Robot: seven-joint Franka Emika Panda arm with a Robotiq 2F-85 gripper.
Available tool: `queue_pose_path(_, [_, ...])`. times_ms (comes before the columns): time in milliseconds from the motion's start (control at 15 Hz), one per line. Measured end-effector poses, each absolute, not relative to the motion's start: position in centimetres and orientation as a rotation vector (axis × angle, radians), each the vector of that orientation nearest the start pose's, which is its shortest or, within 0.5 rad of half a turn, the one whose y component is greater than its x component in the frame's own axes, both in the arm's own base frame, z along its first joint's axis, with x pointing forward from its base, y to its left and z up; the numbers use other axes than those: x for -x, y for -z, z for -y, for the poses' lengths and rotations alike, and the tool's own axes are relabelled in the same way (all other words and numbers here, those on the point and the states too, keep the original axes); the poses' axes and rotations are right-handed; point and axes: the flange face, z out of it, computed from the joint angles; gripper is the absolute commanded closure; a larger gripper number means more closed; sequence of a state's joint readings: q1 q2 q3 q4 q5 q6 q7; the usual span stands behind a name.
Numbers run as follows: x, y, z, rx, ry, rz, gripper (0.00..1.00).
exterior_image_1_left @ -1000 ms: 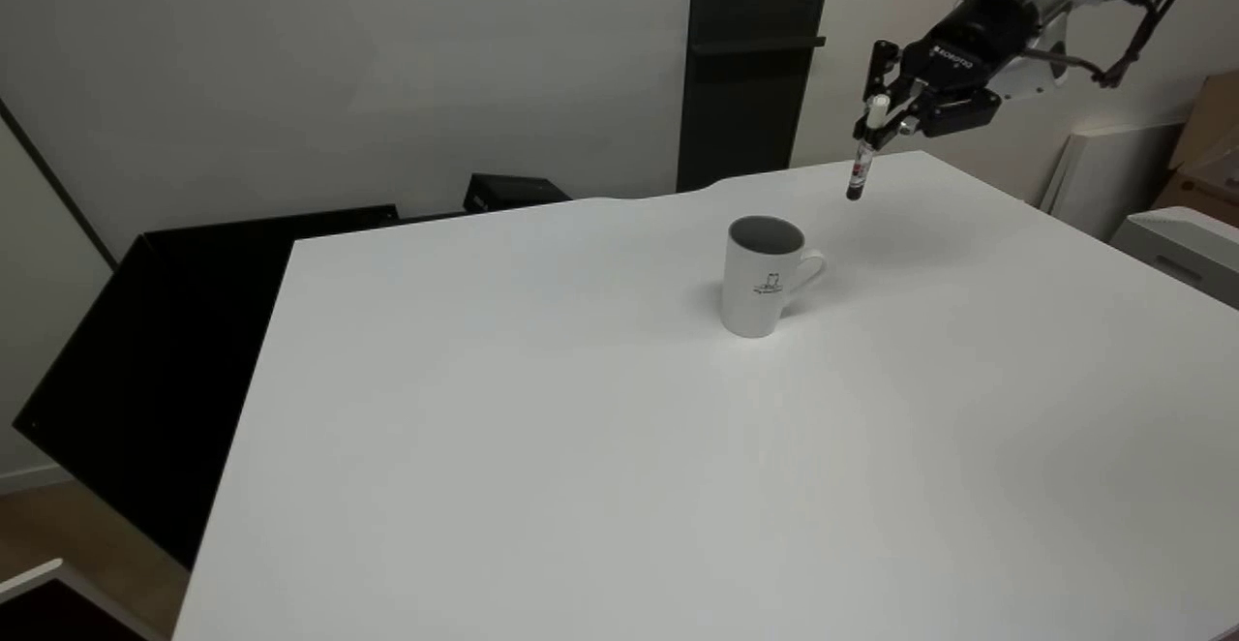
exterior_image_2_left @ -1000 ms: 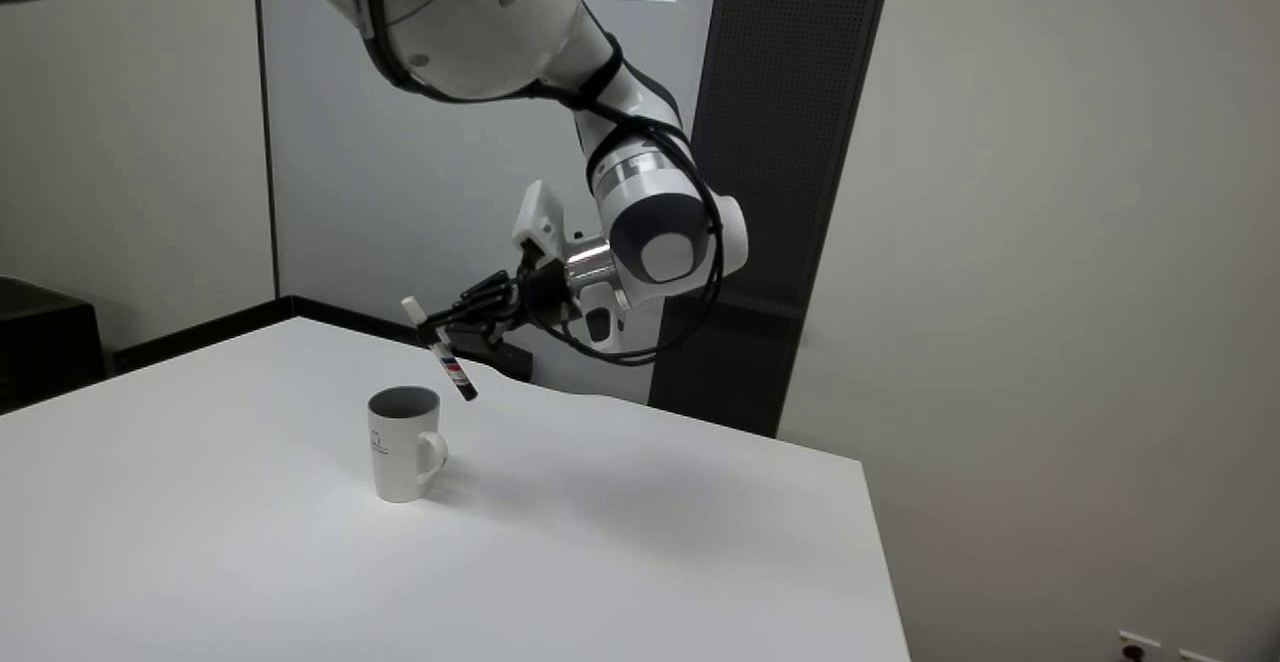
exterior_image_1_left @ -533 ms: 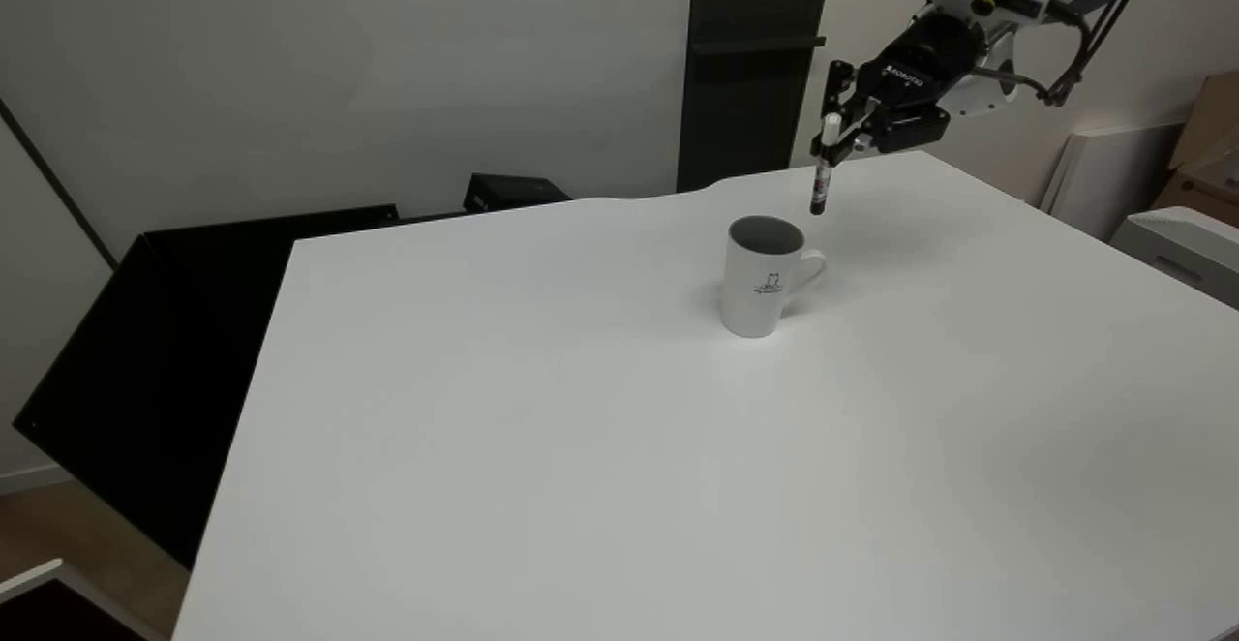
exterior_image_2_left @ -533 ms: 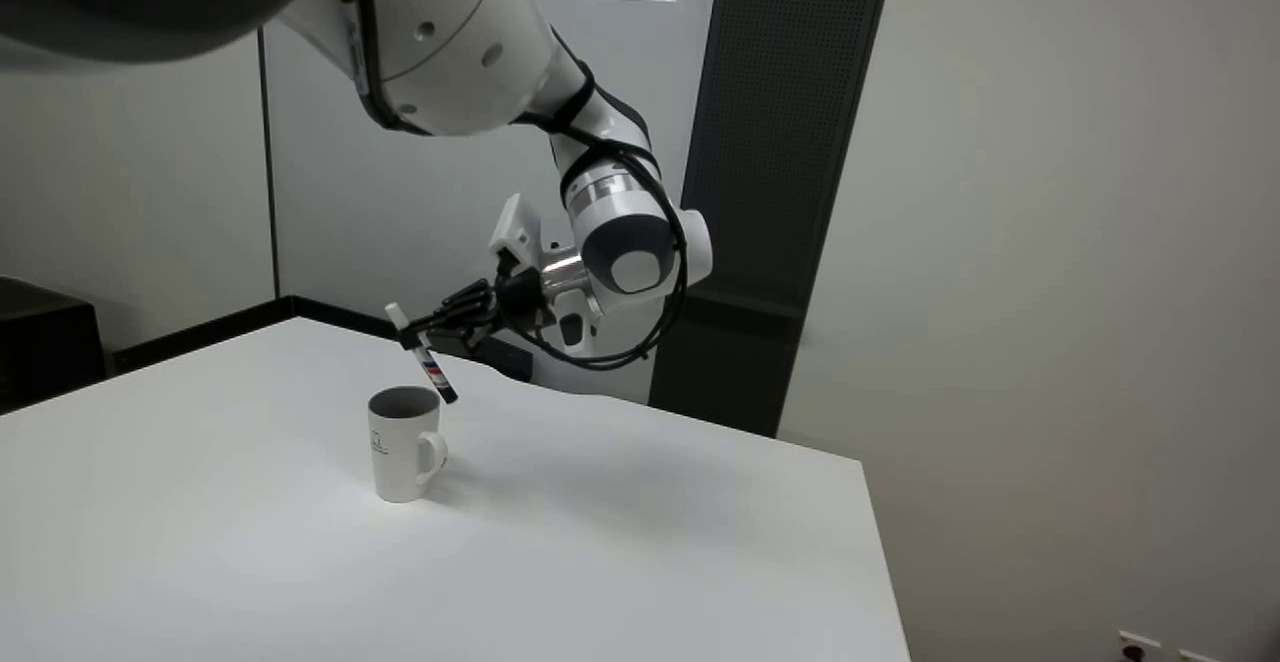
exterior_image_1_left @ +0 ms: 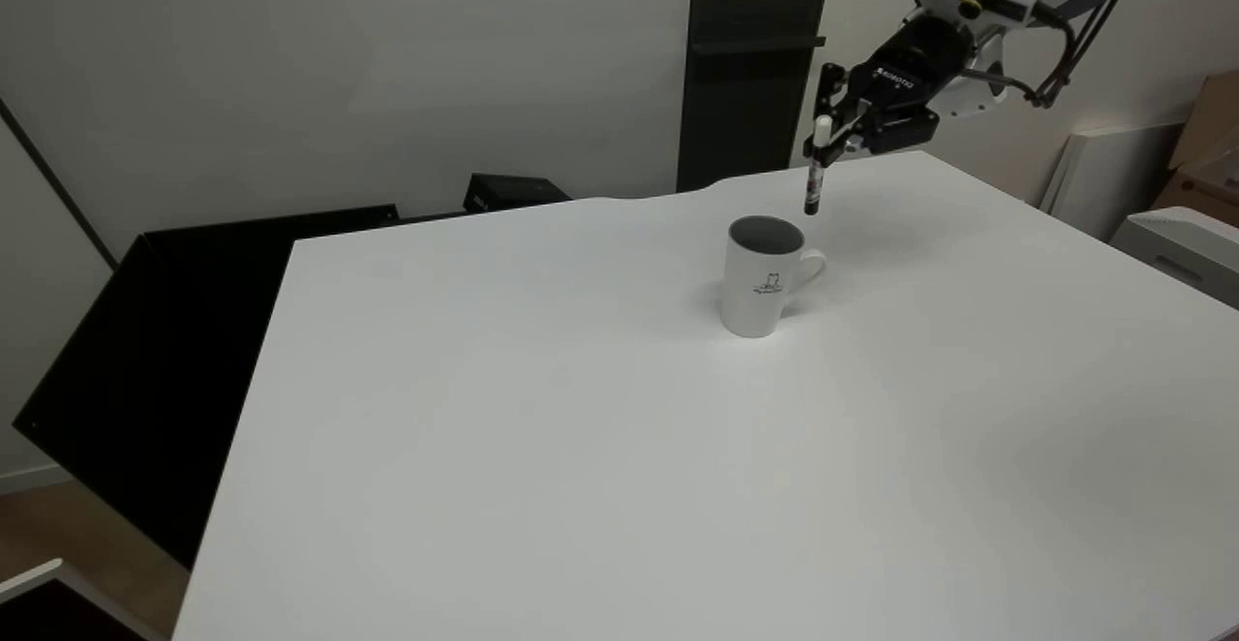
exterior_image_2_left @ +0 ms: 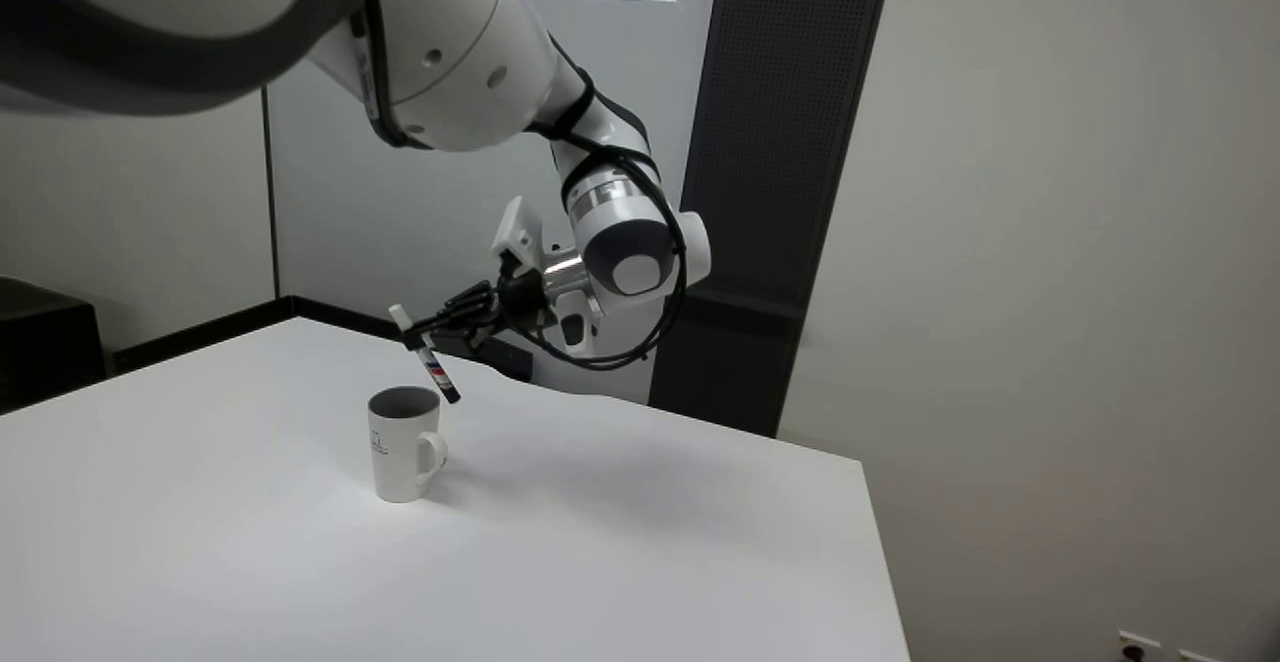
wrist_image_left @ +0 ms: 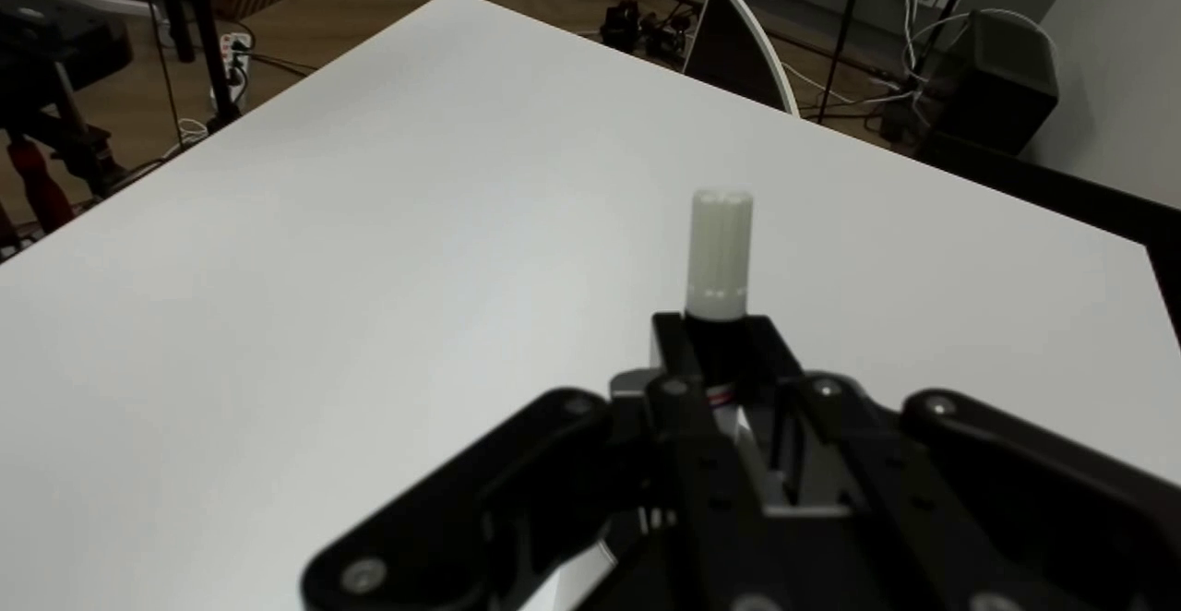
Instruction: Put the pen in the mug
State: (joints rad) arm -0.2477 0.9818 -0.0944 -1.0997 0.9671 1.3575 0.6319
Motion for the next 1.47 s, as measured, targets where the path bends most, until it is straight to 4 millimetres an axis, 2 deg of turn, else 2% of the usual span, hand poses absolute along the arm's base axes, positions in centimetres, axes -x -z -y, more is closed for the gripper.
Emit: queue_pose_path(1467, [-69.81,-23.12,11.56,1.849,-1.096,-1.006,0.93])
